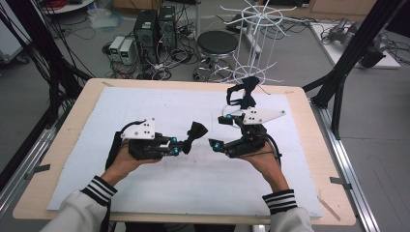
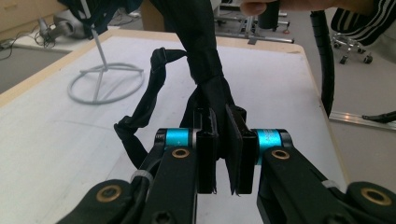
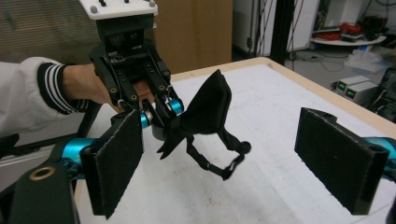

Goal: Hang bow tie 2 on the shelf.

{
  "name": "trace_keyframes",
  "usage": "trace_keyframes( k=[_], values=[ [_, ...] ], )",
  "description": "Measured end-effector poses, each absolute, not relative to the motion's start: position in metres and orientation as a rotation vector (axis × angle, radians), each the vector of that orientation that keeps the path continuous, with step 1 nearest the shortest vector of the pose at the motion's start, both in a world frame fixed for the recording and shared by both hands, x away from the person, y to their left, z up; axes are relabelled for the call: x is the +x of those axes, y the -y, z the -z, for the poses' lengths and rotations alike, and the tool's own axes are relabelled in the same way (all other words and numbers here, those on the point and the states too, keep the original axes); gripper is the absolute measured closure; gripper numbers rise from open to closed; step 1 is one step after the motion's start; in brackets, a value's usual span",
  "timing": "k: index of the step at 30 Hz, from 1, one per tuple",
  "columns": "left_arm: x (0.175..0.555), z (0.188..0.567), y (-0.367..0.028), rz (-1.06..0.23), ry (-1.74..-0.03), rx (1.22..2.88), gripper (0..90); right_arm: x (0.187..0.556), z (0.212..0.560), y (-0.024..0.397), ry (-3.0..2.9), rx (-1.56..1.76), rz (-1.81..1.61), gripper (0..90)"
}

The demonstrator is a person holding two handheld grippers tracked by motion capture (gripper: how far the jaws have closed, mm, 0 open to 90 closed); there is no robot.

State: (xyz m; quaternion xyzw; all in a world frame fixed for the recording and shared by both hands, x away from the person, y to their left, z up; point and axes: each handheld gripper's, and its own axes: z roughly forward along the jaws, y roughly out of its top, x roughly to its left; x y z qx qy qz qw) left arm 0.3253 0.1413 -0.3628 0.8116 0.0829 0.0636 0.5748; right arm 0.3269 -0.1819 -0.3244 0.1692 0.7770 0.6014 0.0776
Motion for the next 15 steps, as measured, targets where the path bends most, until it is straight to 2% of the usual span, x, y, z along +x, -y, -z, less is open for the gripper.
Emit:
trace_keyframes(
  k=[8,15],
  values=[
    [0.324,0.362,-0.134,-0.135,-0.156,1.897,82.9,0.332,0.322,0.170,-2.393,0.474,-1.787,17.3],
    [0.324,0.362,-0.133,-0.133,-0.146,1.878,82.9,0.336,0.322,0.162,-2.458,0.442,-1.777,31.5]
  ],
)
